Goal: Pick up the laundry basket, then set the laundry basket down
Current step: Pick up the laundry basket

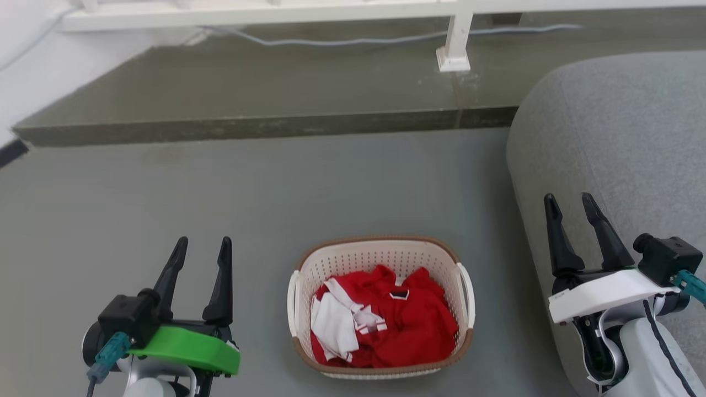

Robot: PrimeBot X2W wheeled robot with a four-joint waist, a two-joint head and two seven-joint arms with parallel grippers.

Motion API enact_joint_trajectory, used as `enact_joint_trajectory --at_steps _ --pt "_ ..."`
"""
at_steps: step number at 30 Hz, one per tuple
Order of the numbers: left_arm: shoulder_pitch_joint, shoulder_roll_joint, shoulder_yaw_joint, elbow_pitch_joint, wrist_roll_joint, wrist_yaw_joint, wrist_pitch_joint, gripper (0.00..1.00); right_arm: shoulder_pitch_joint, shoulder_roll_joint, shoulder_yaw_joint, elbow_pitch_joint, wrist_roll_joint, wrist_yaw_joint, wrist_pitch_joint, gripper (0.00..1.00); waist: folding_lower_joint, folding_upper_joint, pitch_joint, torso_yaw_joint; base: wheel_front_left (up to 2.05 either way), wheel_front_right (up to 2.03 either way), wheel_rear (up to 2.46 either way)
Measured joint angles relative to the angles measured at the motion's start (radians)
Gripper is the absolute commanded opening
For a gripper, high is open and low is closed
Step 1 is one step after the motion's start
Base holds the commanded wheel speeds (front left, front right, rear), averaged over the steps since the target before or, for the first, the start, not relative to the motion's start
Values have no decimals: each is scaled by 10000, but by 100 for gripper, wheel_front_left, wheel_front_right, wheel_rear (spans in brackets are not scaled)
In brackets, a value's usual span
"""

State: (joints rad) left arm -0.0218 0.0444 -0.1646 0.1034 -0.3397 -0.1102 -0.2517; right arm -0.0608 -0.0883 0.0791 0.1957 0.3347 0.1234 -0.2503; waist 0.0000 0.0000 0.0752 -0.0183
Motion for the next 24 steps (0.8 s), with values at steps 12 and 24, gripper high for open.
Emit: enact_joint_trajectory --at_steps 12,24 --pt "-731 -2 -146 -10 -2 4 0 100 -396 -130 -15 431 115 0 -2 100 0 0 1377 -105 0 0 0" --pt "-1883 -19 -662 746 -84 4 -2 100 -1283 -433 174 1567 393 0 -2 100 0 0 2973 -65 0 0 0"
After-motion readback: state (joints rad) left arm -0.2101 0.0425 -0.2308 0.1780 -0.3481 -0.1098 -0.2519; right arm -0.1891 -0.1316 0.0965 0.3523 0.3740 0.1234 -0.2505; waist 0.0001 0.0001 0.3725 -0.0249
